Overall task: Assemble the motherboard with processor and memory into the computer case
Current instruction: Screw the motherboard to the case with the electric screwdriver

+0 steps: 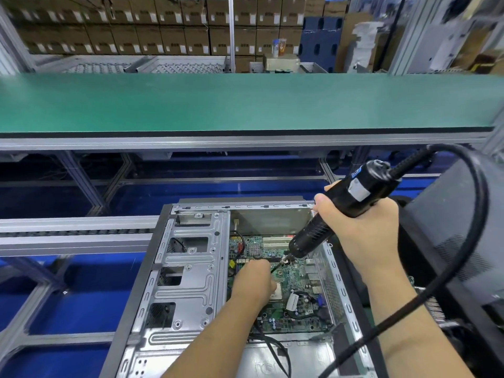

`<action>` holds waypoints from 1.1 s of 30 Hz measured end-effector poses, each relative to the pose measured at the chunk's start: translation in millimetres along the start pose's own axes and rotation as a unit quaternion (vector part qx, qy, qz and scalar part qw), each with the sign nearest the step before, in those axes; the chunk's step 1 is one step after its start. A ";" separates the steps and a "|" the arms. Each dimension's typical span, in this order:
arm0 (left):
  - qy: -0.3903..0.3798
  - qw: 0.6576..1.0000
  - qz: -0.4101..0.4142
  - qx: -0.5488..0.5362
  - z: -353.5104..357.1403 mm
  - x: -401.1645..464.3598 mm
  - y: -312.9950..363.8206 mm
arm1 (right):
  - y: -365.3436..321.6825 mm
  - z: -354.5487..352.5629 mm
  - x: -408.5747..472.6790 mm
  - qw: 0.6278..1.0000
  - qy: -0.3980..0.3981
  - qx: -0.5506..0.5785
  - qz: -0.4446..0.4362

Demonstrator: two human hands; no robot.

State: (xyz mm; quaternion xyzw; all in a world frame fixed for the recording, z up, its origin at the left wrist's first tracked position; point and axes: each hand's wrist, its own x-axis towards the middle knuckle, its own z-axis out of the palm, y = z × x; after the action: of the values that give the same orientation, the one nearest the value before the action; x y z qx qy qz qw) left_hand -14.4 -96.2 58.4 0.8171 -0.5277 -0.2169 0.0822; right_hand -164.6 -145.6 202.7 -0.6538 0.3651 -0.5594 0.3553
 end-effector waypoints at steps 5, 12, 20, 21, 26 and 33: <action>0.007 1.000 0.006 -0.011 1.4 -0.5 -1.5 | -0.6 1.9 -3.3 1.000 -0.015 -0.014 0.004; 0.006 1.000 0.006 -0.012 1.9 -0.1 -0.5 | 0.6 2.7 -2.4 1.000 -0.008 -0.008 -0.005; 0.008 1.000 0.005 -0.022 2.7 0.3 -0.9 | -0.3 2.7 -3.1 1.000 -0.010 -0.007 0.002; 0.009 1.000 0.006 -0.022 2.9 0.2 -1.1 | -1.2 2.8 -3.3 1.000 -0.011 -0.007 0.002; 0.007 1.000 0.014 -0.016 3.3 0.7 -0.4 | -3.6 2.2 -4.1 1.000 -0.026 -0.005 0.008; 0.014 0.999 0.029 -0.010 3.2 1.0 -0.3 | -7.0 3.8 -5.0 0.999 -0.047 -0.003 -0.001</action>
State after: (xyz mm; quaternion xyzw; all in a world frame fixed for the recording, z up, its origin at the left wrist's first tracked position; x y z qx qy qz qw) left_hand -15.2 -96.7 55.2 0.8036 -0.5477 -0.2087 0.1039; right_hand -160.8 -137.6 206.0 -0.6811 0.3487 -0.5272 0.3695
